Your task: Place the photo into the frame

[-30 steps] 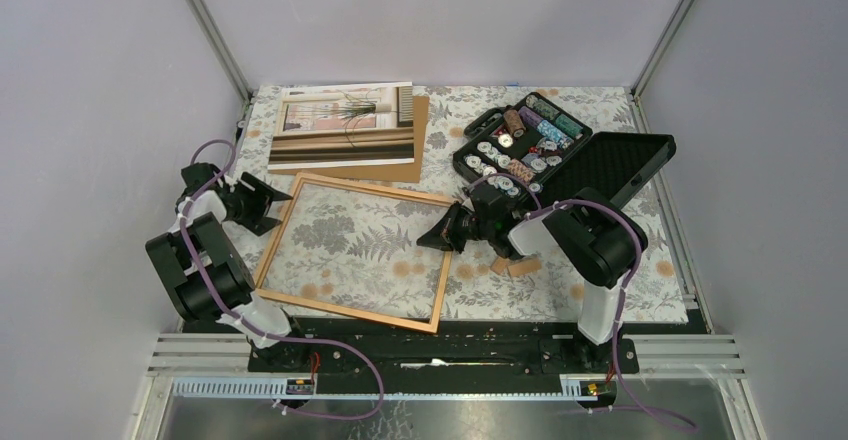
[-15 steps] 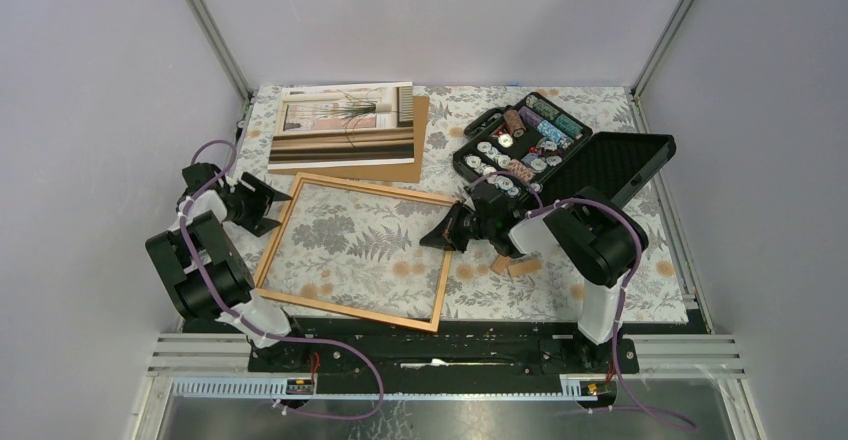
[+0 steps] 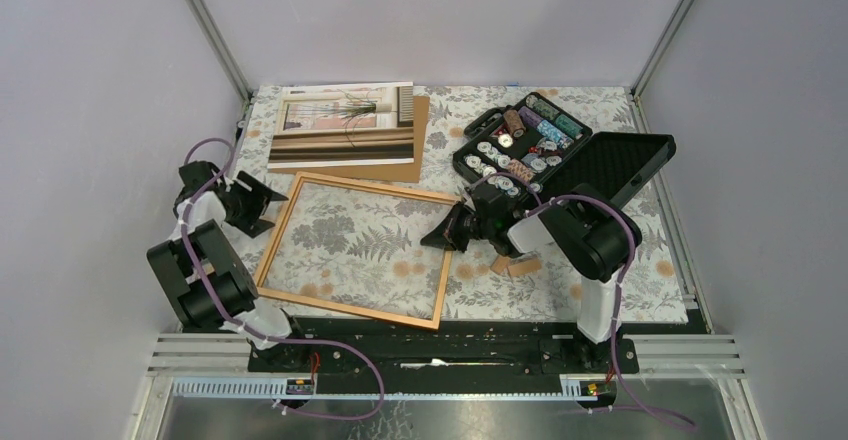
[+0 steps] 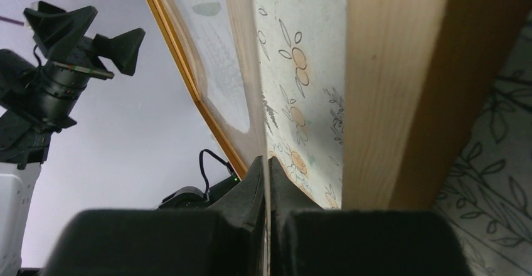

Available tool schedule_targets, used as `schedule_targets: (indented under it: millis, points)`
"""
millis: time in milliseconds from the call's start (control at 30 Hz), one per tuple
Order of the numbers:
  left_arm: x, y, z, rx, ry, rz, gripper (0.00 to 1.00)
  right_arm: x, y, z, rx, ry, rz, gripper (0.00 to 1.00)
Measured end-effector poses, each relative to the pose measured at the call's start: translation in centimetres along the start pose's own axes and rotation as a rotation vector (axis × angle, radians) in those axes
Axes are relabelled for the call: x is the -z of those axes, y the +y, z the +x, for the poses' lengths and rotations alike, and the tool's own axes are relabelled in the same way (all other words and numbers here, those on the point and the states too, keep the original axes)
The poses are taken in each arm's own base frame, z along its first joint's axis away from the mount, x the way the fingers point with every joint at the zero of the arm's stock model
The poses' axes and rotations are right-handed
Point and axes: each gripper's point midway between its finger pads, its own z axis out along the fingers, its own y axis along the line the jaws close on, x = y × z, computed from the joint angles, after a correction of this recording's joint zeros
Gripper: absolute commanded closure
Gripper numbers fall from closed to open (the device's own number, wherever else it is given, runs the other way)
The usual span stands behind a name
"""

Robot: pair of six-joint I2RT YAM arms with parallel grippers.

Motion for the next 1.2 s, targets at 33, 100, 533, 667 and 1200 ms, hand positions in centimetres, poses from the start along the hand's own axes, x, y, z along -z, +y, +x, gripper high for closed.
schedule_targets:
  millis: [33, 100, 533, 667, 1200]
  points:
    - [0.3, -0.1, -0.1, -0.007, -0.014, -0.003, 0.22, -0.1, -0.1, 0.0, -0.002, 0.001, 0.001, 1.0]
    - [1.3, -0.4, -0.6, -0.025, -0.048, -0.013, 0.17, -0.2, -0.1, -0.1, -0.003, 0.002, 0.001, 1.0]
    - [0.0, 0.6, -2.9, -0.043, -0.12, -0.067, 0.11, -1.2, 0.7, -0.4, -0.044, 0.037, -0.047, 0.97]
    - [-1.6, 2.3, -1.9, -0.022, -0.073, -0.098, 0.11, -1.4, 1.4, -0.5, -0.071, 0.064, -0.081, 0.92]
    - [-2.2, 2.6, -2.1, -0.031, -0.093, -0.073, 0.12, -1.3, 3.7, -0.7, -0.124, 0.098, -0.198, 0.59]
